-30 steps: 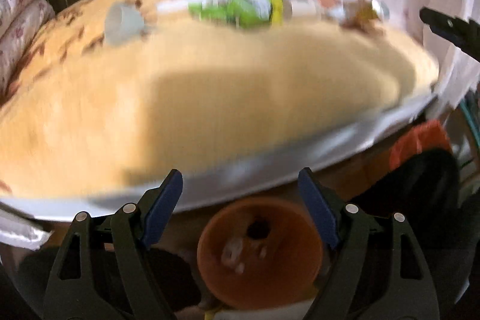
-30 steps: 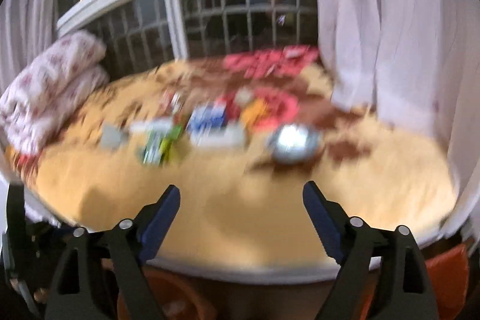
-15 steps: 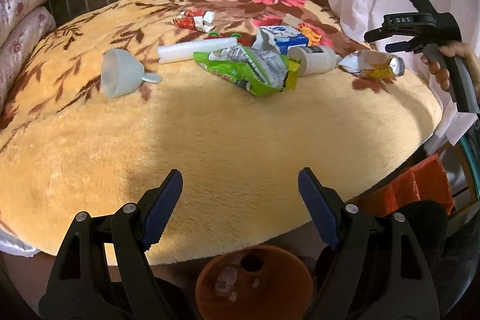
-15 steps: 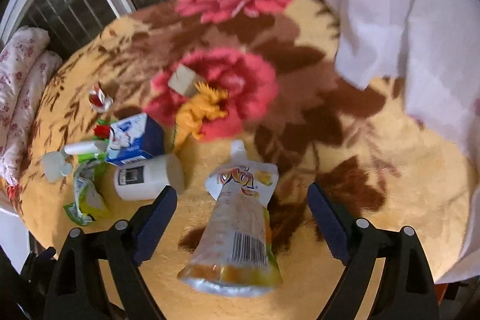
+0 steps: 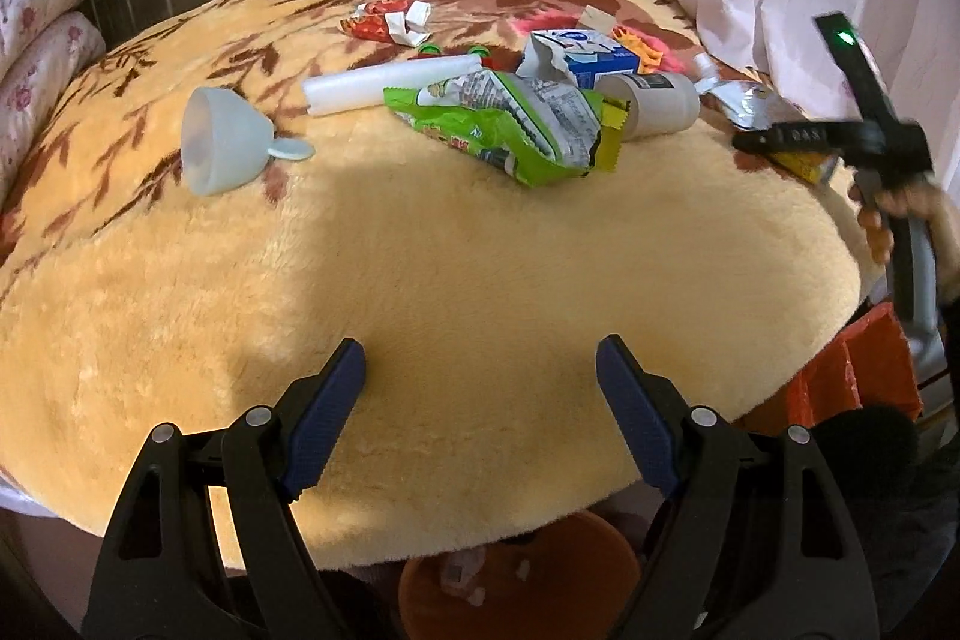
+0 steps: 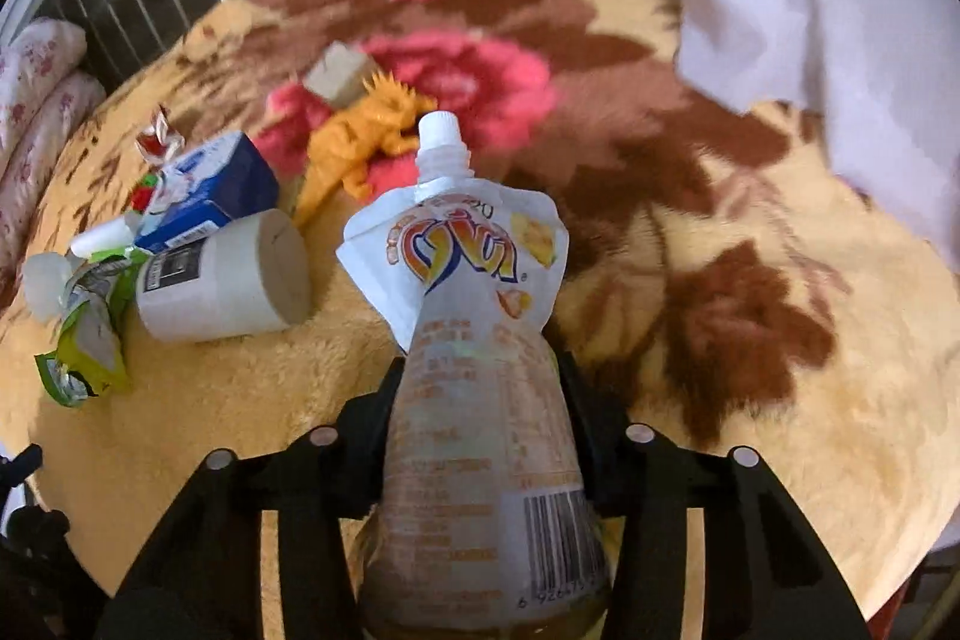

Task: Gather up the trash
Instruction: 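Grasp the drink pouch with the right tool while the left tool grasps the green bag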

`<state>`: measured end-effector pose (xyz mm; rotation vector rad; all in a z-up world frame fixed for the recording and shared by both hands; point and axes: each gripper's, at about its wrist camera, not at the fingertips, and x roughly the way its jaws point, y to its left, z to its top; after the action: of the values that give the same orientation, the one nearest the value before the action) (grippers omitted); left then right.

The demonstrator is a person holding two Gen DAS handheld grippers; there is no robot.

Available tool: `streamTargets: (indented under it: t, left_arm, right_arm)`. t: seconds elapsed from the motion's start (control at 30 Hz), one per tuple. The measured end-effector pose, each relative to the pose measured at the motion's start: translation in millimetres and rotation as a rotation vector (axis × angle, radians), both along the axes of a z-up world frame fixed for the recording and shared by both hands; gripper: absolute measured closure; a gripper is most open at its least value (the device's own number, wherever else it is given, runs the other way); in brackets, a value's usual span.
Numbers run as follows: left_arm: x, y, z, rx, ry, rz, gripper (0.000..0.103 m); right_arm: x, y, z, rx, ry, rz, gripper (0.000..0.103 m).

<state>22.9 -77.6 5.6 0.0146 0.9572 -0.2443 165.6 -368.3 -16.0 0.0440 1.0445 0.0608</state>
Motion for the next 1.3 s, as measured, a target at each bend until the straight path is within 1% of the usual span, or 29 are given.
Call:
streamTargets:
  t: [0.03,0.1,0.17,0.2,0.3,0.4,0.47,0.53,0.6,0.77,0.8,0.83,0.87,0.97,1.03,1.07,1.1,1.13,1.17,1.2,1.23,1.3]
  left_arm:
    - [2,-1,1,0.003,-0.005,0.0,0.025]
    - [5,-2,2,0.002,-0.008,0.001,0.025]
    - [13,-4,6,-0.006,-0.012,0.011,0.025]
    - [16,-5,7,-0.011,-0.012,0.015,0.025]
    - [32,-10,13,-0.053,-0.014,0.025,0.025]
    - [47,-20,17,-0.07,-0.023,0.034,0.025]
    - [56,-32,18,-0.069,-0.026,0.03,0.025]
    - [64,-41,18,-0.074,-0.02,0.028,0.026]
    - [73,-47,17,-0.086,-0.009,0.045,0.025]
    - [95,-51,22,-0.118,0.005,0.138,0.025]
    - [99,-51,23,-0.116,0.005,0.153,0.025]
    - [104,-51,24,-0.105,0.012,0.17,0.02]
    - [109,-51,24,-0.098,0.018,0.185,0.018]
    - [128,-50,16,-0.06,0.059,0.233,0.018]
    - [138,-48,4,-0.054,0.093,0.245,0.018]
    - [142,-48,-1,-0.045,0.107,0.25,0.02]
    - [145,-49,-7,-0.033,0.118,0.251,0.027]
    - [149,-49,-16,-0.018,0.136,0.247,0.048]
    - [152,-49,-25,0.001,0.154,0.248,0.058]
    - [152,-48,-28,0.003,0.146,0.251,0.059]
    - [149,-47,-27,-0.001,0.117,0.254,0.064]
    - [146,-49,-27,0.016,0.094,0.241,0.067]
  right_arm:
    - [-7,3,1,-0.011,-0.033,-0.005,0.057]
    - [-34,14,10,-0.032,-0.146,-0.004,0.057]
    - [-65,28,21,-0.02,-0.253,0.007,0.057]
    - [-75,32,26,-0.014,-0.291,0.01,0.057]
    - [-119,53,35,-0.013,-0.455,0.003,0.056]
    - [-144,64,36,-0.052,-0.558,-0.016,0.056]
    - [-155,63,36,-0.06,-0.602,-0.025,0.056]
    - [-162,60,37,-0.049,-0.62,-0.03,0.056]
    - [-161,55,35,-0.038,-0.62,-0.035,0.056]
    - [-160,47,31,-0.023,-0.606,-0.023,0.056]
    - [-161,48,30,-0.024,-0.606,-0.019,0.056]
    - [-161,48,29,-0.024,-0.606,-0.014,0.056]
    - [-161,49,29,-0.02,-0.605,-0.003,0.056]
    - [-161,52,28,-0.008,-0.607,0.017,0.056]
    - [-160,52,28,-0.001,-0.607,0.021,0.056]
    - [-159,52,27,0.006,-0.603,0.024,0.056]
    - [-158,53,27,0.01,-0.599,0.025,0.056]
    - [-156,53,26,0.014,-0.593,0.025,0.056]
    - [-155,53,25,0.018,-0.586,0.026,0.056]
    - [-154,54,24,0.019,-0.58,0.027,0.056]
    - [-154,54,23,0.018,-0.577,0.029,0.056]
    - [-153,57,22,0.009,-0.574,0.033,0.056]
